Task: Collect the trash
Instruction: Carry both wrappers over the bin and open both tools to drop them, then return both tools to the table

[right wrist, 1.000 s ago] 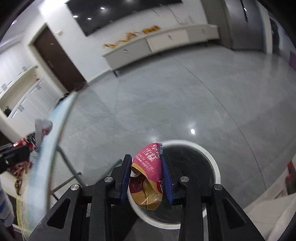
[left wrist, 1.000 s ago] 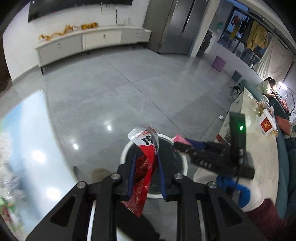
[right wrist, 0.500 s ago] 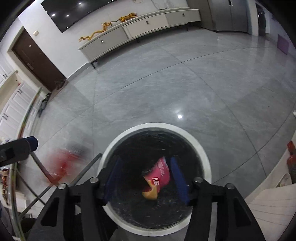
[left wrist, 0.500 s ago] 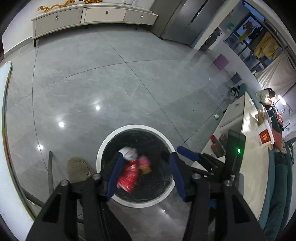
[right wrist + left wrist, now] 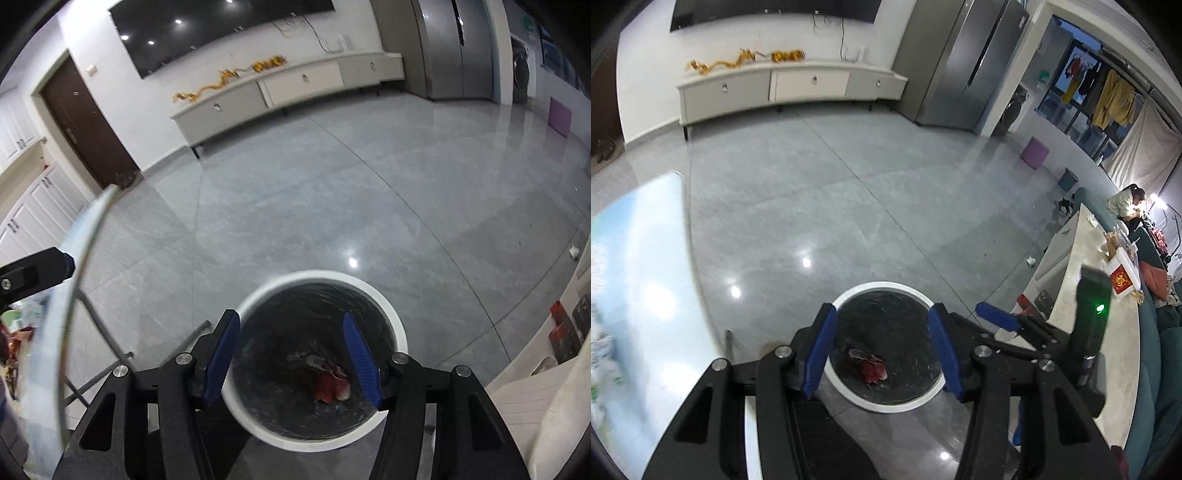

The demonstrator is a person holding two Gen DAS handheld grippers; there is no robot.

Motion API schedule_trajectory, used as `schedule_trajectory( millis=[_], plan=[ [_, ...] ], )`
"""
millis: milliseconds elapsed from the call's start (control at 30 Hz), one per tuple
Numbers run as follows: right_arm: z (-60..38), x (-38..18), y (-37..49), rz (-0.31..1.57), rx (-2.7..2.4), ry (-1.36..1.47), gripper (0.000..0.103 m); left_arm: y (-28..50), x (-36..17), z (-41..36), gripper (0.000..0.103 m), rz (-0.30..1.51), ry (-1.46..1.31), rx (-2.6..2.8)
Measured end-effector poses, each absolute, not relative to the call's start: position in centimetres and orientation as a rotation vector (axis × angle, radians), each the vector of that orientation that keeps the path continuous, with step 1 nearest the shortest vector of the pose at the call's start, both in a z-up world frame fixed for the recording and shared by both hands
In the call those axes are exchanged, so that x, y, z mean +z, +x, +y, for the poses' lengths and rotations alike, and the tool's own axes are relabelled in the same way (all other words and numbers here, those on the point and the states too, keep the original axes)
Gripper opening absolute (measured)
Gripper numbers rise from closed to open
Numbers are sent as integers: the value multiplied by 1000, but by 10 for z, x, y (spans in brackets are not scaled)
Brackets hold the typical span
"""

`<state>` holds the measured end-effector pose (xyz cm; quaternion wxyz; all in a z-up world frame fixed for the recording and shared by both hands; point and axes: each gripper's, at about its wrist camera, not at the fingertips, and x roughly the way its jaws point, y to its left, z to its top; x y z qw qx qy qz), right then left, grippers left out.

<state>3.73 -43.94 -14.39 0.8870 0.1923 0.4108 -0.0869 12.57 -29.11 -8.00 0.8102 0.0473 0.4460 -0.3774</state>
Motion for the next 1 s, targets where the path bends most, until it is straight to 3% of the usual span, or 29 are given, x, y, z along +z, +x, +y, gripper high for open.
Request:
schedule_trajectory(
  millis=[267,567,733,1000],
  plan=[
    [-390,-67,24,735,-98,319,56,97,-35,-212,50,842,102,-759],
    [-312,-5,35,666,41,222,56,85,-7,-71,50,736,71,-561],
    [-271,3,49,672,107,174,56,81,-12,19,55,709,72,-397],
    [-211,-25,84,752,206,137,56,85,-68,167,57,802,25,-131]
  ],
)
